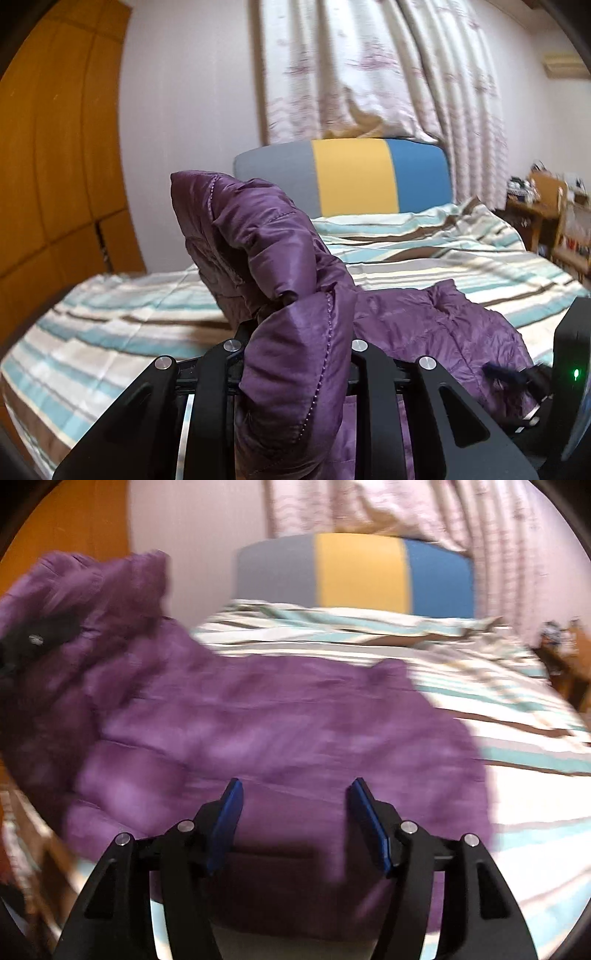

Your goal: Fold large clothes

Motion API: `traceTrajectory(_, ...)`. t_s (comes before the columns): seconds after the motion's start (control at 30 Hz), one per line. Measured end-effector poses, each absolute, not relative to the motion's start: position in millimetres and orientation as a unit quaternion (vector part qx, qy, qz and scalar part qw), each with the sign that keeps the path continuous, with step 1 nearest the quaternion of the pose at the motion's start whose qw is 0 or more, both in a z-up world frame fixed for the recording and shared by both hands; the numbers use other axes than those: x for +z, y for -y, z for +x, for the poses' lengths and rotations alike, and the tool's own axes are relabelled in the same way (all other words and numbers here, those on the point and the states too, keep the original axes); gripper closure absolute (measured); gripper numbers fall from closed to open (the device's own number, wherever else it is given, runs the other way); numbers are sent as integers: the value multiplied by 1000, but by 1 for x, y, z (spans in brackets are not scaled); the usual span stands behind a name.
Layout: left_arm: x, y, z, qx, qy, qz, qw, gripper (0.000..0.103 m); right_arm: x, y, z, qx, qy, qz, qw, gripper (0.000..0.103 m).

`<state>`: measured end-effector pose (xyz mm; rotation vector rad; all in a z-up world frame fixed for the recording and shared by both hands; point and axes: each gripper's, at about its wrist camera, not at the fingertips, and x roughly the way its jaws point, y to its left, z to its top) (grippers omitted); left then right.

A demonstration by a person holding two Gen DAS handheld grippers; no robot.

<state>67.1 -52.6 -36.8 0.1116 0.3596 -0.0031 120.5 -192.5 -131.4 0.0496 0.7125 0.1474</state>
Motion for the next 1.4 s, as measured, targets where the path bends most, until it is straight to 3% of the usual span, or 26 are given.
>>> traceTrajectory(0.43, -42, 119, 81, -80, -186, 82, 976, 81, -121, 312, 95, -117, -347, 64, 928, 37)
traceTrajectory(1.3, -125, 215, 100, -228, -284, 69, 929, 81, -127, 365, 88, -188, -355, 90, 911, 37)
traceTrajectory(1.4, -125, 213, 101, -239, -288, 56, 926, 74, -127, 364, 88, -188, -356, 84, 912, 37)
